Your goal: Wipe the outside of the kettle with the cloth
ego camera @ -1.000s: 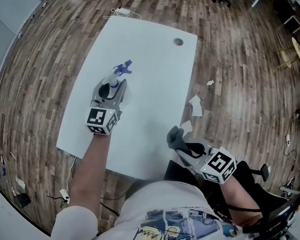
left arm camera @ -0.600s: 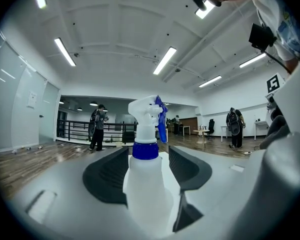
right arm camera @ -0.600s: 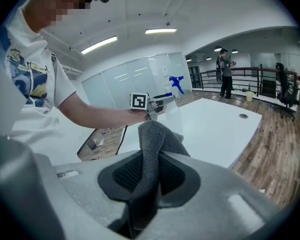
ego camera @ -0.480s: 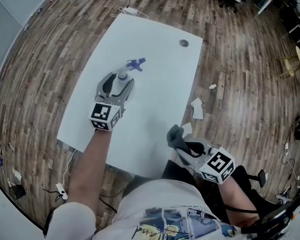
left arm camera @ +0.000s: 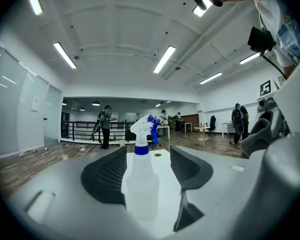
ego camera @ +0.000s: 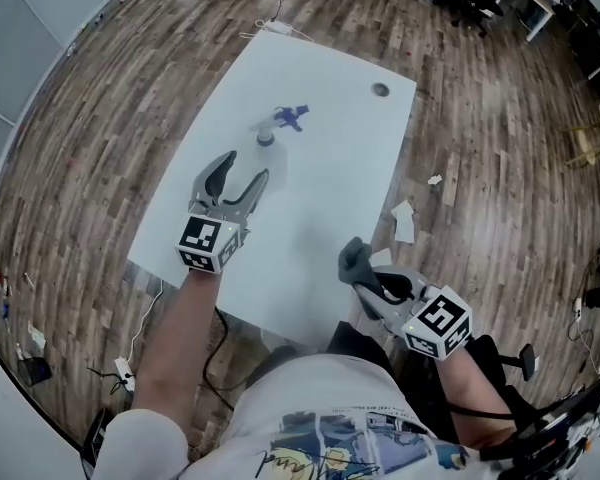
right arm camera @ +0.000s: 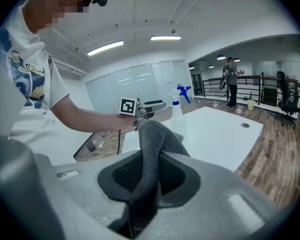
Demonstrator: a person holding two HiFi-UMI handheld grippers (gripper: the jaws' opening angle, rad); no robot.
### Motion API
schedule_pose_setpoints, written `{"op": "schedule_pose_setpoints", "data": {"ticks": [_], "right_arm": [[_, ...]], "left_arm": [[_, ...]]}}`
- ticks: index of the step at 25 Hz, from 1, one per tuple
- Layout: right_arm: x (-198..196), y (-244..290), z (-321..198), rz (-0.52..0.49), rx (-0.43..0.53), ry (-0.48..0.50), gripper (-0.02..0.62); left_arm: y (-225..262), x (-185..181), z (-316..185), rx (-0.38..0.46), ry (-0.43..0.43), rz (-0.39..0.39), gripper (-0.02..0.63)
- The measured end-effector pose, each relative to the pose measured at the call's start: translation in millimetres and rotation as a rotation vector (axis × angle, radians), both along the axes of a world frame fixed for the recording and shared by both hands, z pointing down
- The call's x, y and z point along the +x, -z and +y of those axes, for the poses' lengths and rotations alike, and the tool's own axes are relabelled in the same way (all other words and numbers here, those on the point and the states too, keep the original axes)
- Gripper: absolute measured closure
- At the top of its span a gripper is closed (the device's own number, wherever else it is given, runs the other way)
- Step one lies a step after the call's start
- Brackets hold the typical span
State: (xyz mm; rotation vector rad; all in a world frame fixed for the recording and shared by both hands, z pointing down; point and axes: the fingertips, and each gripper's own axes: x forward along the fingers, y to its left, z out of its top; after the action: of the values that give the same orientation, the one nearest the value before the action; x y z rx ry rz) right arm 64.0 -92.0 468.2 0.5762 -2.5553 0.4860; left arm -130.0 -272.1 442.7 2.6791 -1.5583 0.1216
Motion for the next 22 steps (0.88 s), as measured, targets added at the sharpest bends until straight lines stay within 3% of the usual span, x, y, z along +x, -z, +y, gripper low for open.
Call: {"op": "schedule_pose_setpoints", "data": {"ticks": [6, 10, 13, 17, 22], "right_arm": [[-18.4, 14.8, 7.4, -0.017, 0.054, 0.002, 0.522], [-33.2, 22.9, 19.4, -0.026, 0.091, -0.002, 0.522], [-45.4, 29.8, 31.1, -0.016, 0.135, 0.001, 0.522], [-63.1, 38.0, 55.0, -0.004, 0.185, -0.001, 0.522], [-82.5, 45.9, 79.4, -0.012, 0.225, -0.008, 0.522]], "left_arm": [[10.5, 0.0, 68.5, -0.081, -0.076, -0.028, 0.380], [22.7, -5.8, 126.5, -0.140, -0.132, 0.040, 0.411], [34.8, -14.8, 167.2, -0.199, -0.143, 0.090, 0.463], [49.8, -20.1, 223.6, -0.236, -0.179, 0.092, 0.603], [66.3, -8.3, 275.1, -0.244, -0.268, 0.075, 0.604]]}}
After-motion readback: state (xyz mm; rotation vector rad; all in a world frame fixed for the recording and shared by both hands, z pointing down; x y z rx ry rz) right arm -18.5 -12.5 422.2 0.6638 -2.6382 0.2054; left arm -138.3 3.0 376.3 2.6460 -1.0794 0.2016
